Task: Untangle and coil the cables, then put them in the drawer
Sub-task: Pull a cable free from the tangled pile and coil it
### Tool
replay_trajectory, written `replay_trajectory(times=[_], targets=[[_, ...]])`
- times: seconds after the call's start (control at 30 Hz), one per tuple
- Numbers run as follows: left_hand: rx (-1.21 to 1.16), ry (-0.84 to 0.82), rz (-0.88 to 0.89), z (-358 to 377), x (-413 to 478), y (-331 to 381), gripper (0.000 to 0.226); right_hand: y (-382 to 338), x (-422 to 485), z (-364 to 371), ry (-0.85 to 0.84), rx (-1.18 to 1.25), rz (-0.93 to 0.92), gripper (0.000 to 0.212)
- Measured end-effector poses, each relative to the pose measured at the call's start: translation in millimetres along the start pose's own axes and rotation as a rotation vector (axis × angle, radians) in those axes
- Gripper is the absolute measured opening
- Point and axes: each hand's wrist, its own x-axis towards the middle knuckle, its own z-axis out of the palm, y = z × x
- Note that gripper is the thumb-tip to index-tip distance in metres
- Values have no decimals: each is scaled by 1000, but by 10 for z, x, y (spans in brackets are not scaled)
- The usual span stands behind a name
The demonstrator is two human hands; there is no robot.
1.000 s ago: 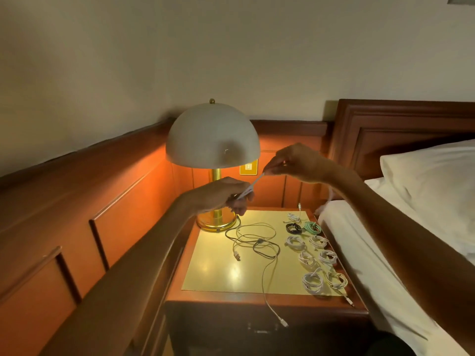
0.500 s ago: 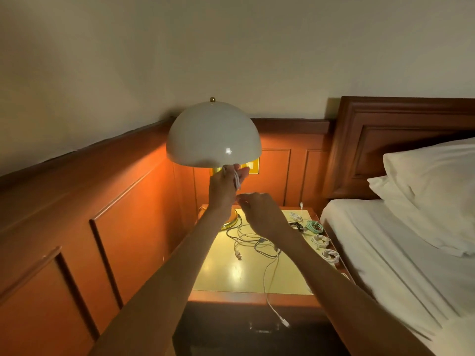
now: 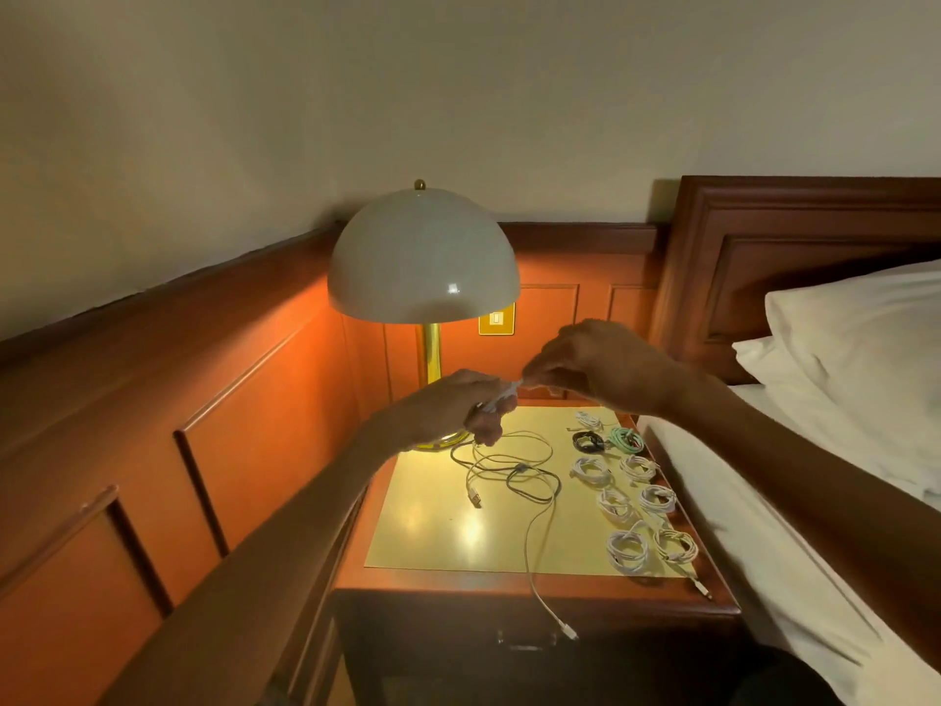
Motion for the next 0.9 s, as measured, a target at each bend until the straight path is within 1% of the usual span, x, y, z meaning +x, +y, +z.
replay_trajectory(times=[0.03,0.1,0.2,0.27,0.3,0.37,0.43,0.47,0.5,0.57,0.63,0.7,0.8,0.9], targets=[[-121,-38,36,7,-44,52,35,33,2,36,62,114,6,34],[-313,-61,105,48,-73,150,37,30,6,125,174,342,117,29],[-447,35,192,113,5,229,35,-189,45,355,338,788,368,27],[-549,117,194,150,62,243,34,-380,106,489,465,1106,549,26],[-593,162,183,165,82,242,35,-444,129,540,513,1221,635,25],[-623,246,149,185,105,218,36,-526,135,615,553,1382,733,26],[-549,333,90,193,115,198,36,-545,100,648,542,1528,757,30],[-499,363,56,192,110,187,36,-544,75,660,529,1546,754,32],[-451,378,26,185,99,177,37,-551,43,674,523,1502,742,30],[-316,386,-10,168,74,149,42,-588,-17,682,522,1347,706,19],[-133,429,-18,177,73,123,47,-597,-65,675,525,1197,687,19],[-10,519,-9,207,109,106,50,-595,-86,663,523,1067,670,19],[103,701,19,245,211,77,53,-567,-84,666,494,901,631,22],[235,825,114,279,280,43,55,-496,-98,694,423,807,653,26]])
